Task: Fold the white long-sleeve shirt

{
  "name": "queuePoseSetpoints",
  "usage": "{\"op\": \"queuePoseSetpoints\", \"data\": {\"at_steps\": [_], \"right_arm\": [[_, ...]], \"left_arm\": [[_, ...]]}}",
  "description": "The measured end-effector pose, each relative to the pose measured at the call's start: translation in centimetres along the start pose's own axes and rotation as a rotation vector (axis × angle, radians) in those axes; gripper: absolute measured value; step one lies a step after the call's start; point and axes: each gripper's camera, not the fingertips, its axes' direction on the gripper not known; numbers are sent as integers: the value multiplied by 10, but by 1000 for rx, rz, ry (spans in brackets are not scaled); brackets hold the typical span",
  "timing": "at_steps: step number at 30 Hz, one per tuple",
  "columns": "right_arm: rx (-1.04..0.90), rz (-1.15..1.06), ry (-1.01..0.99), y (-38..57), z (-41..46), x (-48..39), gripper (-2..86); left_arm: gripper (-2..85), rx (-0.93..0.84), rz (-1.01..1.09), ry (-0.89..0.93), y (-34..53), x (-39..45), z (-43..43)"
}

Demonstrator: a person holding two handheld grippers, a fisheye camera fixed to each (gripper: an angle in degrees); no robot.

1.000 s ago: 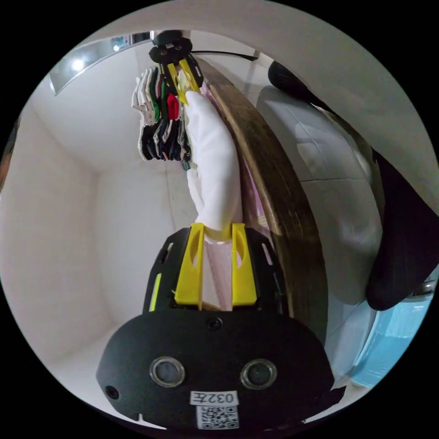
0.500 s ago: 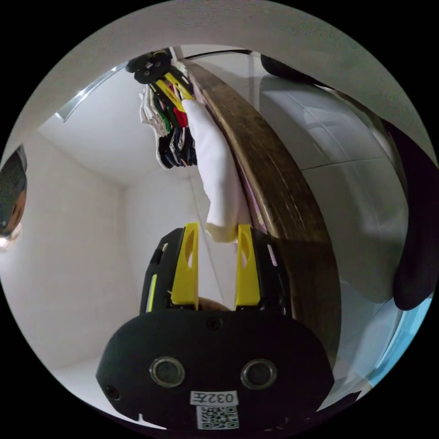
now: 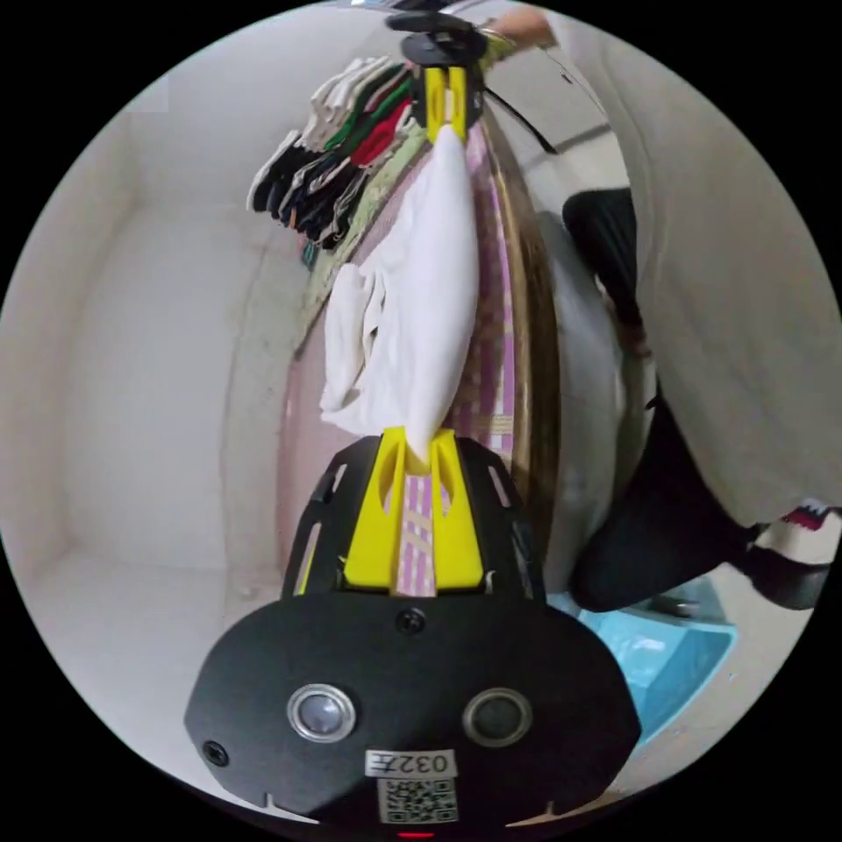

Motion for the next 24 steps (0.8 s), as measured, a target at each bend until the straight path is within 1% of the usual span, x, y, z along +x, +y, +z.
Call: {"op": "queuePoseSetpoints", "data": {"at_steps": [3,4,6,7,9,10,12,13,15,16,18,19,20,21,23,24], "right_arm": [[56,52,-151,18,-35,48,32],[74,67,-182,22,-41,60,32],[151,132,-313,40,-56,117,33],[167,148,-345,45,-56,133,33],[232,203,-486,60,-43,206,32],[244,218,-526,63,-36,227,32],[297,307,-738,79,11,317,35],[310,337,-797,84,27,339,36],[321,504,-1083,104,124,418,42],[315,557,-1144,110,152,432,43],[281,808,-1335,142,263,466,48],[279,867,-1376,150,287,468,49],[282,958,-1428,166,324,469,49],[288,1004,-1448,177,346,466,49],[331,1004,-1465,189,353,464,49],[372,988,-1467,194,348,466,49]], "left_arm": [[50,68,-73,169,22,-56,-35],[50,87,-86,193,27,-67,-41],[51,156,-129,270,44,-120,-57],[51,176,-143,287,48,-135,-59],[51,249,-188,371,61,-201,-51],[51,262,-203,400,64,-220,-46],[52,284,-284,549,76,-297,-2],[52,284,-319,600,80,-318,15],[51,276,-545,839,103,-393,115],[51,274,-605,916,110,-407,146],[37,249,-844,1218,145,-437,271],[29,256,-908,1286,155,-438,299],[18,276,-1010,1398,172,-434,346],[12,291,-1072,1455,184,-425,376],[9,320,-1091,1496,193,-417,395],[9,371,-1086,1522,199,-418,395]]}}
